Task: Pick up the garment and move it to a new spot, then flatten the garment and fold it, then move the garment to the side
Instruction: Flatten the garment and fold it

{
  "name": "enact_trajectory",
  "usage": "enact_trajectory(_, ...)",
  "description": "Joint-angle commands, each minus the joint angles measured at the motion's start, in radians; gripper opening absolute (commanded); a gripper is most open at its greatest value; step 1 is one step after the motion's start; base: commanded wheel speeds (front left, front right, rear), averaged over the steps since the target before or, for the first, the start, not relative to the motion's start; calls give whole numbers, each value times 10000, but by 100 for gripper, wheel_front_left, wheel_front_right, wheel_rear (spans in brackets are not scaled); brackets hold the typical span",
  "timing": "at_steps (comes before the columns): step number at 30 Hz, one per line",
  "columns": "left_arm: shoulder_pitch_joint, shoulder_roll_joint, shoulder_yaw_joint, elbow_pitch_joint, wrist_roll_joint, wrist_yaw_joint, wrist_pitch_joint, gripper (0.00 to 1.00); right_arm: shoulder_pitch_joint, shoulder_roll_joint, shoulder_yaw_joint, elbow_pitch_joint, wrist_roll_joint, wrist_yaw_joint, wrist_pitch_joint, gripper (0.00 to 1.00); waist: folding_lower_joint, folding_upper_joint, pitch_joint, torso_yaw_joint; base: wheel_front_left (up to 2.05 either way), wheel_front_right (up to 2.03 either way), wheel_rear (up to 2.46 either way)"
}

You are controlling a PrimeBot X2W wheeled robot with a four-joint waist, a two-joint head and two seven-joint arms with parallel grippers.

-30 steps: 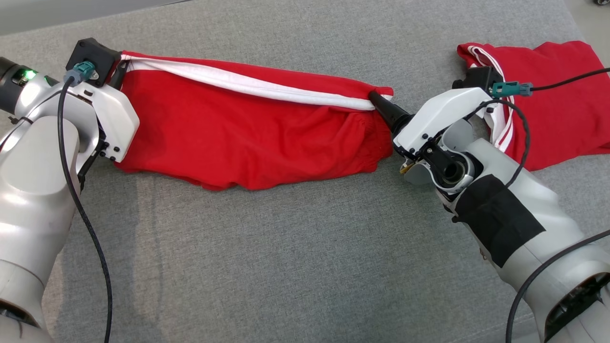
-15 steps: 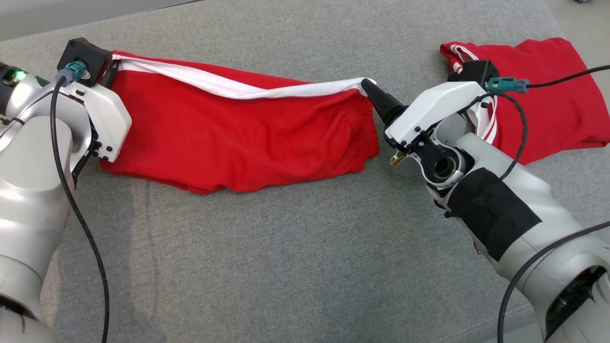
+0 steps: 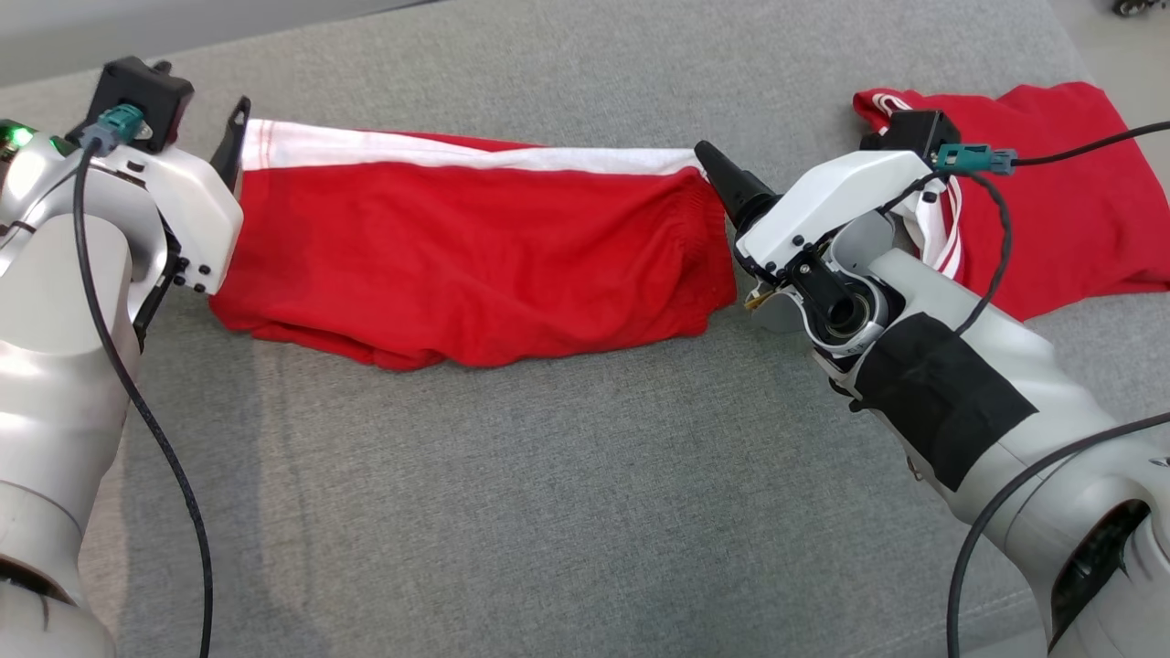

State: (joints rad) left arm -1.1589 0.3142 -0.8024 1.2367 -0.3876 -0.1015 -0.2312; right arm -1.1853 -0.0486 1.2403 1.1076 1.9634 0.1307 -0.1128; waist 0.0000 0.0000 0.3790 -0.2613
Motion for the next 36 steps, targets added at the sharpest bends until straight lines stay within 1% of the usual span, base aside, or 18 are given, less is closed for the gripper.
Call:
enact_trajectory(1,-173,48,88,-52,-122,95,-116,100,-181,-53,95,49,99,1,-146,100,0,0,-140,84,0,0,0)
enact_trajectory(4,-12,76,196,-276,-231,177,-258,100,-177,-55,197,170,98,1,-330,100,0,0,-392,206,0,0,0)
enact_trajectory(6,174,85,286,-552,-293,246,-309,100,-293,-58,269,328,-304,1,-637,100,0,0,-611,322,0,0,0)
enact_trajectory(7,174,85,286,-552,-293,246,-309,100,-293,-58,269,328,-304,1,-637,100,0,0,-611,322,0,0,0)
enact_trajectory(9,335,150,401,-935,-335,357,-331,100,-337,-49,340,548,-830,1,-952,100,0,0,-835,465,0,0,0)
enact_trajectory(13,893,408,845,-2345,-434,694,-337,100,-362,-145,395,979,-2095,1,-1428,100,0,0,-1303,843,0,0,0)
enact_trajectory(16,1495,610,1219,-3517,-480,1019,-339,100,-246,-422,400,1143,-3088,1,-1542,100,0,0,-1651,1168,0,0,0)
enact_trajectory(18,2020,735,1438,-4273,-508,1234,-340,100,-356,-713,183,1223,-3810,1,-1534,100,0,0,-1871,1393,0,0,0)
enact_trajectory(20,2646,803,1703,-4993,-603,1474,-341,100,-120,-964,-183,1242,-4526,1,-1534,100,0,0,-2106,1629,0,0,0)
enact_trajectory(21,2963,868,1831,-5371,-643,1612,-341,100,75,-1065,-478,1188,-4834,1,-1529,100,0,0,-2207,1740,0,0,0)
enact_trajectory(22,3653,971,2092,-6078,-729,1853,-340,100,351,-1364,-1121,1061,-5567,1,-1529,100,0,0,-2397,1954,0,0,0)
enact_trajectory(25,4819,1036,2616,-7384,-737,2291,-340,100,1021,-1777,-2440,645,-6693,1,-1532,100,0,0,-2613,2249,0,0,0)
enact_trajectory(27,5738,1070,3026,-8150,-750,2573,-328,100,1602,-2071,-3503,137,-7686,1,-1533,100,0,0,-2699,2409,0,0,0)
enact_trajectory(29,6523,972,3453,-8847,-732,2773,-330,100,2354,-2322,-4775,-489,-8742,1,-1533,100,0,0,-2772,2543,0,0,0)
enact_trajectory(31,7282,854,3838,-9448,-625,2970,-332,100,3326,-2408,-6181,-1245,-9867,1,-1532,100,0,0,-2850,2662,0,0,0)
enact_trajectory(33,7965,728,4247,-9951,-486,3081,-332,100,4329,-2367,-7470,-2198,-11282,1,-1528,100,0,0,-2905,2762,0,0,0)
enact_trajectory(36,8782,399,4691,-10570,-190,3109,-331,100,5958,-1950,-9211,-3569,-13286,1,-1519,100,0,0,-2987,2906,0,0,0)
